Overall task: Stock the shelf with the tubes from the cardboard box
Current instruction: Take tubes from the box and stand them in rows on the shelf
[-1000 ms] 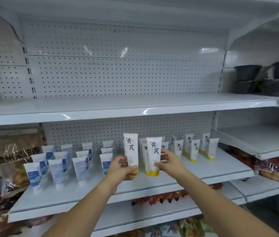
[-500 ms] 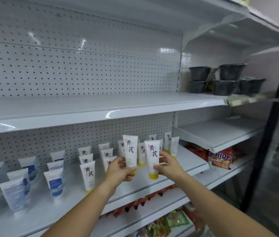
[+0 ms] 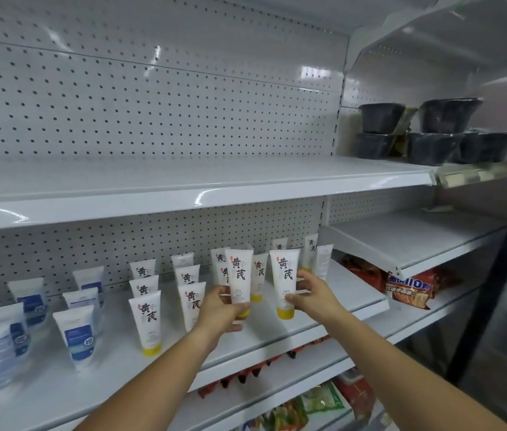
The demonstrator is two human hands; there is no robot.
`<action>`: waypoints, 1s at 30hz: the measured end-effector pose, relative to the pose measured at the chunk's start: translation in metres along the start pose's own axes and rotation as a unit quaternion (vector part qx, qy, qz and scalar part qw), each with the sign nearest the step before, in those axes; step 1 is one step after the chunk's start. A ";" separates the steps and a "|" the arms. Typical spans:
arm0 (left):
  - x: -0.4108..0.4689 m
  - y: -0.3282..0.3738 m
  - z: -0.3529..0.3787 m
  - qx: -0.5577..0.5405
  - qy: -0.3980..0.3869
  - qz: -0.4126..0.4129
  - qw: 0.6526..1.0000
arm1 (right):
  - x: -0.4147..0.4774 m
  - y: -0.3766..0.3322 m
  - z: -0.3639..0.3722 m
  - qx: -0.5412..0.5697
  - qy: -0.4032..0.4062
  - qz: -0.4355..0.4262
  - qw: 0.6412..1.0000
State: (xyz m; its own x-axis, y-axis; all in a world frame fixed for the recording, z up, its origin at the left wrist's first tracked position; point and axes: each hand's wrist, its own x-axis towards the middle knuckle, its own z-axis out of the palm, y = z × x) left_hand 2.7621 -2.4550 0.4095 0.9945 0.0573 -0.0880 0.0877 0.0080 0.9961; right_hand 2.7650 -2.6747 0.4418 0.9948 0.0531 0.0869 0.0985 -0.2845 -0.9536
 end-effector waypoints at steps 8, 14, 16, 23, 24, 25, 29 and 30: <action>0.012 -0.005 0.036 0.025 0.091 -0.003 0.996 | 0.049 0.024 -0.029 -0.008 -0.065 -0.023 0.998; 0.013 -0.014 0.053 0.050 0.179 0.013 0.983 | 0.076 0.043 -0.032 -0.010 -0.131 -0.041 0.990; 0.012 -0.022 0.055 0.064 0.195 0.014 0.979 | 0.081 0.051 -0.026 -0.016 -0.153 -0.037 0.987; 0.027 -0.045 0.049 0.146 0.234 -0.006 0.961 | 0.097 0.068 -0.003 -0.014 -0.173 -0.035 0.984; 0.029 -0.046 0.049 0.148 0.237 -0.004 0.960 | 0.099 0.069 -0.001 -0.019 -0.178 -0.035 0.983; 0.032 -0.047 0.050 0.148 0.236 0.000 0.960 | 0.102 0.070 0.000 -0.019 -0.182 -0.038 0.982; 0.042 -0.056 0.047 0.158 0.246 -0.005 0.956 | 0.112 0.073 0.005 -0.022 -0.176 -0.042 0.983; 0.046 -0.058 0.046 0.162 0.251 -0.007 0.954 | 0.113 0.075 0.005 -0.019 -0.176 -0.041 0.983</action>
State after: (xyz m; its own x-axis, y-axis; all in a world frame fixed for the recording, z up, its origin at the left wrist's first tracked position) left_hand 2.8051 -2.4992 0.3476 0.8470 0.5314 -0.0108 0.1952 -0.2922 0.9362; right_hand 2.8850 -2.6848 0.3791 0.9138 0.4029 0.0515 0.1857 -0.3015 -0.9352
